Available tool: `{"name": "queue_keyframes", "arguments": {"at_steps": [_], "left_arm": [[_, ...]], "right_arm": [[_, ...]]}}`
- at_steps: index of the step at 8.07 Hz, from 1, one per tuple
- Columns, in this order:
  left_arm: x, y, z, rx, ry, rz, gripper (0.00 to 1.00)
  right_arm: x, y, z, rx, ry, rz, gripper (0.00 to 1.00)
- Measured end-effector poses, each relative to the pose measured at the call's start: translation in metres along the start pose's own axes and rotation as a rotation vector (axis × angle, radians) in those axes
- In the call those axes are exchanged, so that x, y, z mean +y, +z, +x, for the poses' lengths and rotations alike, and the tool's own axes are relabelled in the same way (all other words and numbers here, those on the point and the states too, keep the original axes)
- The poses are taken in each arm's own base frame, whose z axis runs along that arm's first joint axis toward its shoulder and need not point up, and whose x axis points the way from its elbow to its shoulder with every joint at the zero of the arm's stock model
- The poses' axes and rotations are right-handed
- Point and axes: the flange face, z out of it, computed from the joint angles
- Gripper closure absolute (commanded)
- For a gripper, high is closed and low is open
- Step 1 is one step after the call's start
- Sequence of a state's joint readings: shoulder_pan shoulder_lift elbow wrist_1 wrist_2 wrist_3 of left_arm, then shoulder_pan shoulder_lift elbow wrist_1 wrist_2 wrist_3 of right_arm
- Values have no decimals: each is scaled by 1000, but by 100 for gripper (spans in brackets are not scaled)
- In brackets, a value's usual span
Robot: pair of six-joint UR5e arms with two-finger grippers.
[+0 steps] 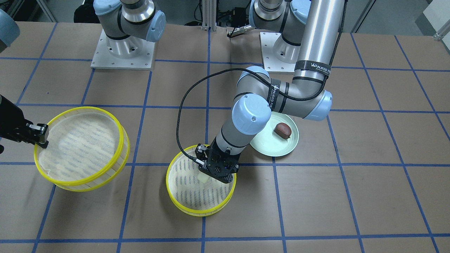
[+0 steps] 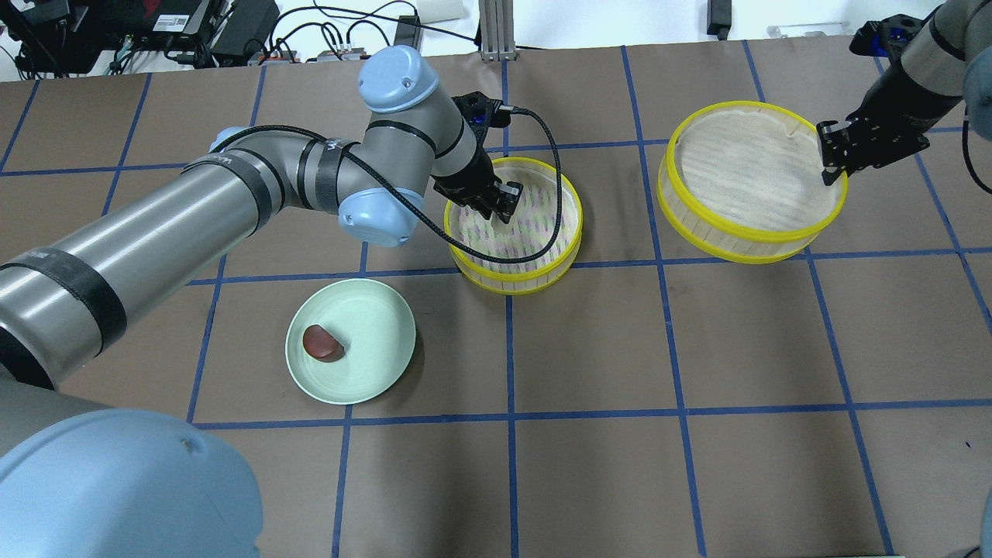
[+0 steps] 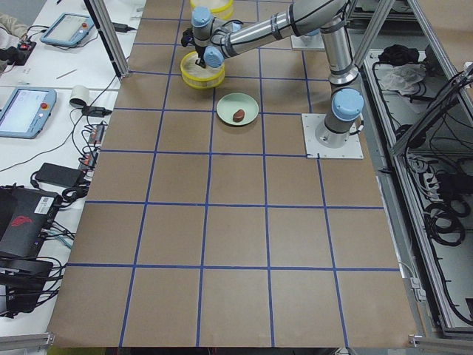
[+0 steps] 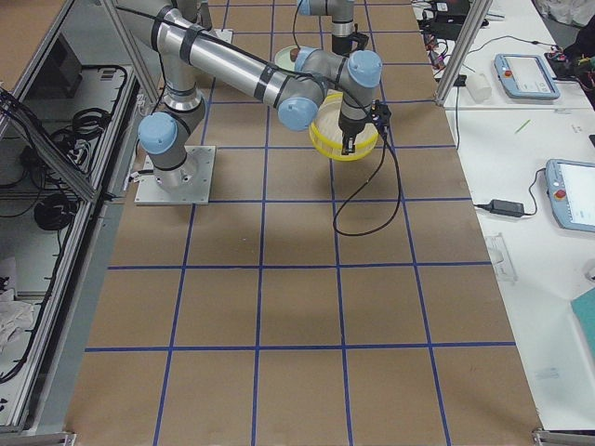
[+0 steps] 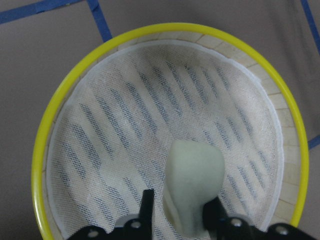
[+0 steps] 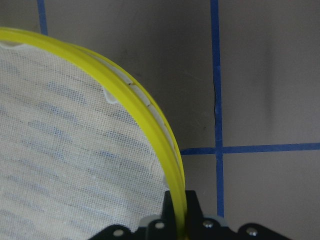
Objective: Place buns in different layers of steamer
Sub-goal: 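Lower the white bun into the bottom steamer tier and open the left gripper, then replace the top tier with the right gripper while the left gripper withdraws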
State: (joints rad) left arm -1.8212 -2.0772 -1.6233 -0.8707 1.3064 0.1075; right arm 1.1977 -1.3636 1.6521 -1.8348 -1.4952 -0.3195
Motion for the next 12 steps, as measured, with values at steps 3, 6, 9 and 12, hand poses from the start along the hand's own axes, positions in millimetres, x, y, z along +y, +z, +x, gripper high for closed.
{"name": "queue_keyframes", "arguments": {"at_steps": [3, 6, 9, 12], "left_arm": [[-3, -9, 3, 2, -9, 18, 0], [-5, -40, 4, -57, 0, 36, 0], [13, -82, -40, -162, -88, -85, 0], [46, -105, -110, -190, -148, -182, 0]], "right_arm": [[0, 0, -4, -6, 4, 3, 100], [-2, 1, -57, -7, 57, 3, 100], [3, 15, -151, -7, 135, -1, 100], [8, 41, -238, -11, 178, 21, 100]]}}
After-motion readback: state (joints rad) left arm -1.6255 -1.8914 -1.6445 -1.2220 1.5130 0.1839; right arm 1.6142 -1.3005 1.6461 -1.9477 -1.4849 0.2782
